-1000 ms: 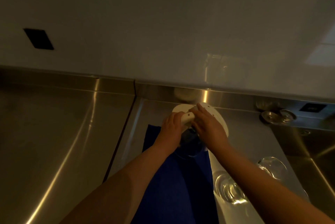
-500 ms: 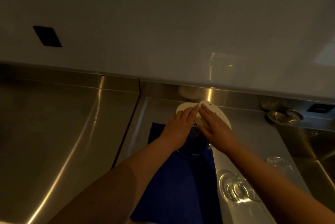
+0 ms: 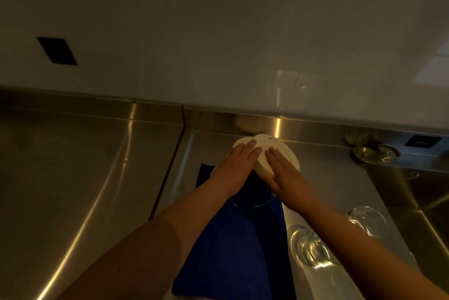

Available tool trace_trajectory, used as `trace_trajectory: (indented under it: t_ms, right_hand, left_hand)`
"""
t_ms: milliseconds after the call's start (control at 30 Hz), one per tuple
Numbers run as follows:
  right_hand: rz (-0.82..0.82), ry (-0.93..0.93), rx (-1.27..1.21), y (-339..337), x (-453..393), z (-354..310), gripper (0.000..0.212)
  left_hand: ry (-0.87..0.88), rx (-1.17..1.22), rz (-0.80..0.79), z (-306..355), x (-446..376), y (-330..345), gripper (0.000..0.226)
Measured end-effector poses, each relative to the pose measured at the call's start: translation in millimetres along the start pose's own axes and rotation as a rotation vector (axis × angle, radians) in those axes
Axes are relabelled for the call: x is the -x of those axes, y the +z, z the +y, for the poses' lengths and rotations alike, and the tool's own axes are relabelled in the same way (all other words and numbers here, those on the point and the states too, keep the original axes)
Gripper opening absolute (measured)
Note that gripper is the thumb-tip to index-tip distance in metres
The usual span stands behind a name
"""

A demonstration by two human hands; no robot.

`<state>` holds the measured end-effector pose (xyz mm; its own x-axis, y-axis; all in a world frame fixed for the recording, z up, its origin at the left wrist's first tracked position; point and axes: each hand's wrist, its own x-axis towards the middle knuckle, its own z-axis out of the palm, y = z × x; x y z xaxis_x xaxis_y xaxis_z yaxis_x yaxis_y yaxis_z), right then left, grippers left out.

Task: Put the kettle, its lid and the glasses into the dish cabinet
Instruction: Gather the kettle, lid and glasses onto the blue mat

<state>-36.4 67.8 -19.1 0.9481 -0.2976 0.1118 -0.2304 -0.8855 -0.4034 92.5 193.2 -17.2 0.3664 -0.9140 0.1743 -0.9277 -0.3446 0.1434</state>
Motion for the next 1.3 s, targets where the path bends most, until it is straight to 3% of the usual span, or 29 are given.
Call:
trace_trajectory:
  t_ms: [333,733,1000,1300]
  right_hand:
    - [-0.081,-0.136,0.286,15.2,-8.6,-12.8,0.067]
    - [-0.089,-0.182,0.332,20.8,-9.0,-14.6,0.065]
    - [-0.049,-0.201,0.233,8.1,17.5,14.4,0.063]
    - [-0.044,-0.014,0.252,-15.7,79.7,97.3,0.065]
  left_hand:
    - [-0.092,-0.062,-0.084,-27.4,15.4,12.2,0.088]
    - [-0.139,-0.031,-0.106,-30.2,25.2,13.3,0.09]
    - [-0.072,-0.011,-0.111,25.5,24.8,21.7,0.073]
    - [0.026,-0.002,-0.118,109.0,-2.2,33.4,0.064]
